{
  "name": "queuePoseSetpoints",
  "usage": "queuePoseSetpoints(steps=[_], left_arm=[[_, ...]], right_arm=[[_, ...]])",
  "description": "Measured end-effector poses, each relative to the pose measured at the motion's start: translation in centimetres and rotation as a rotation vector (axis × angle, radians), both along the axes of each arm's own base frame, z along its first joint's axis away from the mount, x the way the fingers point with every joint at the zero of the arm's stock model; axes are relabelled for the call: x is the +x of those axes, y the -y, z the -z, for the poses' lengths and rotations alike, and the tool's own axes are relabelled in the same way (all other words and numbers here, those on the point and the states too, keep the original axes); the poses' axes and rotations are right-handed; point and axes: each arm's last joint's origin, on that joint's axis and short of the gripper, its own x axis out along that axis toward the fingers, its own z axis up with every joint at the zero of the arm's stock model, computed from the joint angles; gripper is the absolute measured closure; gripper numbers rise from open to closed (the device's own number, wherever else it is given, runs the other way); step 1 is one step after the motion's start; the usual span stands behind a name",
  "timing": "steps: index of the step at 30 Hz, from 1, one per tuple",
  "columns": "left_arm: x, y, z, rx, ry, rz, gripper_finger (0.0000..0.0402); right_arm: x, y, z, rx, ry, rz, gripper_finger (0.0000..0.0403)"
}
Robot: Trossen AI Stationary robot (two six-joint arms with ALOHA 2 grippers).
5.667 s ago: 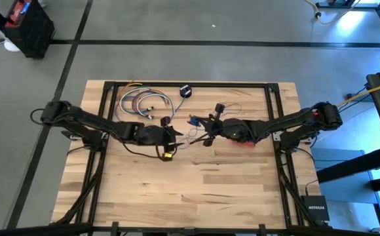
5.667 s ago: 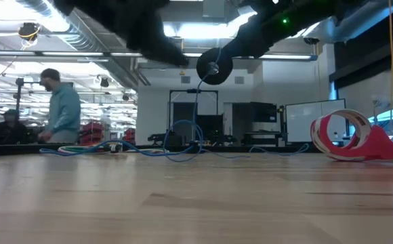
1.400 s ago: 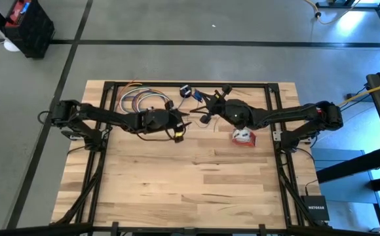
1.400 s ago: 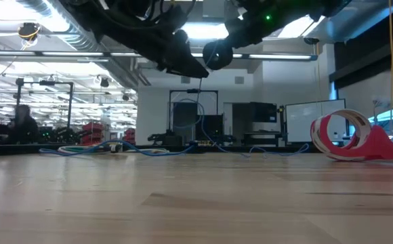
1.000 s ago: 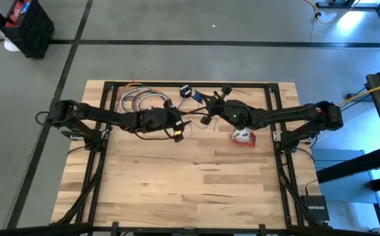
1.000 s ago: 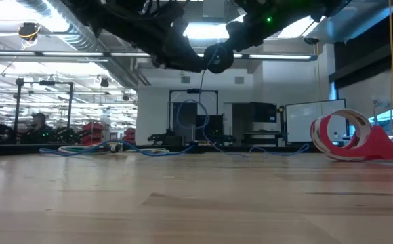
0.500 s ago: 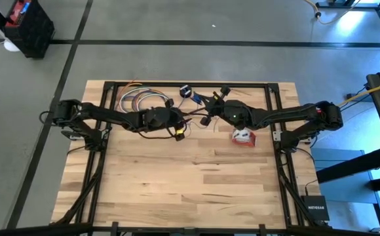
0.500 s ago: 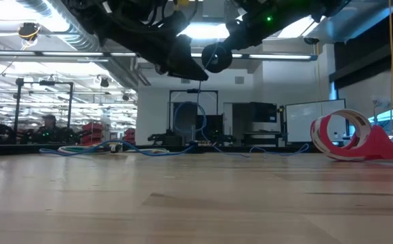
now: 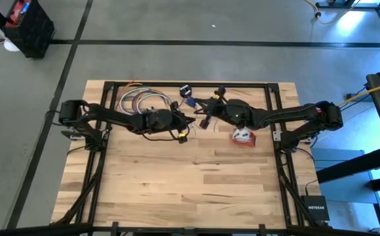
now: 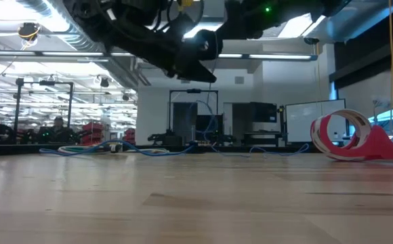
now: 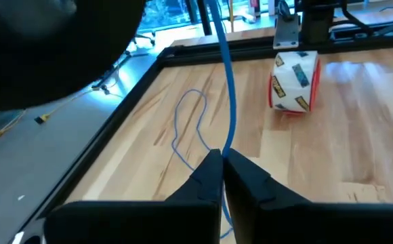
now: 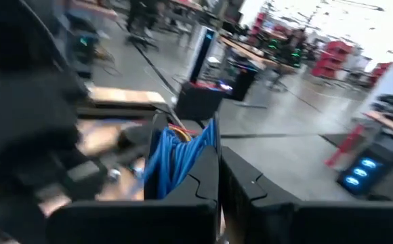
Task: Coil cords
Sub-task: Coil the blue wire onto the spool
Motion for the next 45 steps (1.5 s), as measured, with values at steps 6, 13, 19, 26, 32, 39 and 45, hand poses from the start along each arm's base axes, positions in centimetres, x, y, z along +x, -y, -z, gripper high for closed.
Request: queuePoseSetpoints(steps=[6,13,19,26,32,39,45], left_arm=[[0.4,-0.4,0.6,0.004,0.016,-0.012,0.04],[-0.3,-1.3,1.0,0.071,-0.104,-0.105,0.04],[-2.1,-1.4,-0.4,0.124,-0.21,-0.187,0.0399],[-3.9,-1.2,-2.7,0.103,-0.196,-0.196,0.0399],[-4.6,-0.5,-4.0,0.076,-0.136,-0.188,0.0396],[-4.7,0.7,-4.8,0.034,-0.074,-0.168,0.0394],[-4.2,1.5,-5.3,-0.022,0.024,-0.134,0.0399]], right_arm=[[0.2,-0.3,-0.2,0.051,0.047,-0.128,0.04],[0.1,-0.5,0.1,0.049,-0.005,-0.191,0.04],[-0.1,-0.6,1.0,-0.013,-0.144,-0.225,0.04],[-0.1,-0.7,1.7,-0.06,-0.23,-0.26,0.04],[0.5,-0.5,3.0,-0.112,-0.31,-0.226,0.04],[1.5,0.4,4.5,-0.158,-0.337,-0.134,0.04],[2.4,1.3,5.3,-0.135,-0.29,-0.107,0.04]])
